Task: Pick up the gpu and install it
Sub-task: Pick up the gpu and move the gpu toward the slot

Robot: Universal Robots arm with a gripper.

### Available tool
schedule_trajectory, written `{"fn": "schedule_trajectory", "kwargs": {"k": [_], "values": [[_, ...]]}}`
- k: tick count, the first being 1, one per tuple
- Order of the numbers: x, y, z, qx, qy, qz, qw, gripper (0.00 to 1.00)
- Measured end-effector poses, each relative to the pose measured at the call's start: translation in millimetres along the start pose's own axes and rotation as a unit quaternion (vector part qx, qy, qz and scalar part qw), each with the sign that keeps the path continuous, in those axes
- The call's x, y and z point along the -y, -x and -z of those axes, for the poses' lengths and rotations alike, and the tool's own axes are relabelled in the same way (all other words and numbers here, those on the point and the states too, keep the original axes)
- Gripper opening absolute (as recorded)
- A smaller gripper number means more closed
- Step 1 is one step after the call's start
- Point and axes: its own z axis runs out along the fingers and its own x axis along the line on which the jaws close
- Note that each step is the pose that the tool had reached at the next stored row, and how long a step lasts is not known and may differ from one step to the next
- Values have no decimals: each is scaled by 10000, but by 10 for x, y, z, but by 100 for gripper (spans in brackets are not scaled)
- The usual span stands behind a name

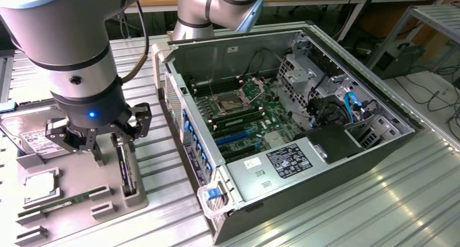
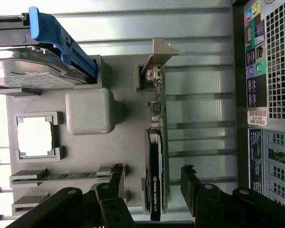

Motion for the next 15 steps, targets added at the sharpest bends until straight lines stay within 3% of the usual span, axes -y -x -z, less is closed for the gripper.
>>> {"fn": "schedule_trajectory", "kwargs": {"k": [15], "values": [[7,-1,-155,-3,0,0,10000,60]]}}
